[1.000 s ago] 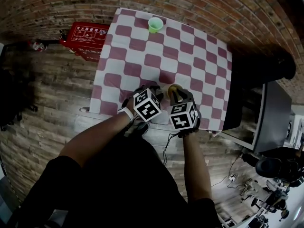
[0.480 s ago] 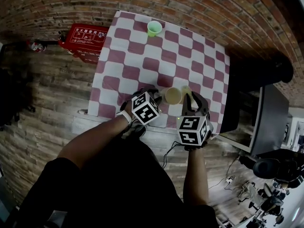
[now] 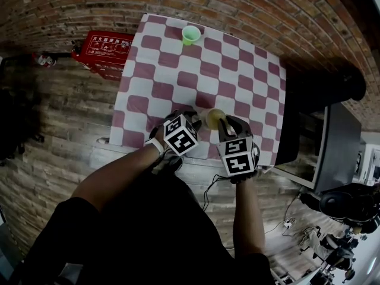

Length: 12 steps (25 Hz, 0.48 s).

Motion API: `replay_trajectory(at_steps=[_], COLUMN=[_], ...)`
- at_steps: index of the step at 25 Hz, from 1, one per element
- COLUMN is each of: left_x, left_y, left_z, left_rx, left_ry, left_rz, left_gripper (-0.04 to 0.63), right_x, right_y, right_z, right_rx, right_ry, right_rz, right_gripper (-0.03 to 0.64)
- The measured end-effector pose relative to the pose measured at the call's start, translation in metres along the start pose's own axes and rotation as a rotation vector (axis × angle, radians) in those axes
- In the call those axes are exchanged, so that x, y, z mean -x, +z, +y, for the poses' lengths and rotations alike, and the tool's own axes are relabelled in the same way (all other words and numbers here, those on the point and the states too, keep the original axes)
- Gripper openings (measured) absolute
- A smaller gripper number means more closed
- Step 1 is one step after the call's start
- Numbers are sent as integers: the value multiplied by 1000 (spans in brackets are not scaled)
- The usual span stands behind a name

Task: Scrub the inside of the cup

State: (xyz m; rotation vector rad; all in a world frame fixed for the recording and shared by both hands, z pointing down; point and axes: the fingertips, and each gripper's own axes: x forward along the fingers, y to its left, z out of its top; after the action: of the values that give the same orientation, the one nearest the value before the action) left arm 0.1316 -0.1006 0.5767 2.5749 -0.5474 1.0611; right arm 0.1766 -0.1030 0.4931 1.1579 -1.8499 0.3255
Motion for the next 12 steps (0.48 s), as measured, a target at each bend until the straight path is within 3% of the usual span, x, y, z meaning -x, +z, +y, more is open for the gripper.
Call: replay_trajectory(at_steps=[4,8,12], left_x=[2,2,2], left_y=[0,0,-3], left_z=[-1,-2,-1], left_rx=[-5,-10,-13], left_ry=[-3,-5,-6], left_rz=[4,10,13], left_gripper=[127,127,127], right_x=[-48,-62,-45], right_y=[-27,-33,-22], right_z=[10,14,10], right_rx=[21,-228,-329], right_ry=[83,222,286], right_rz=[120,130,74], right_gripper=[75,74,74])
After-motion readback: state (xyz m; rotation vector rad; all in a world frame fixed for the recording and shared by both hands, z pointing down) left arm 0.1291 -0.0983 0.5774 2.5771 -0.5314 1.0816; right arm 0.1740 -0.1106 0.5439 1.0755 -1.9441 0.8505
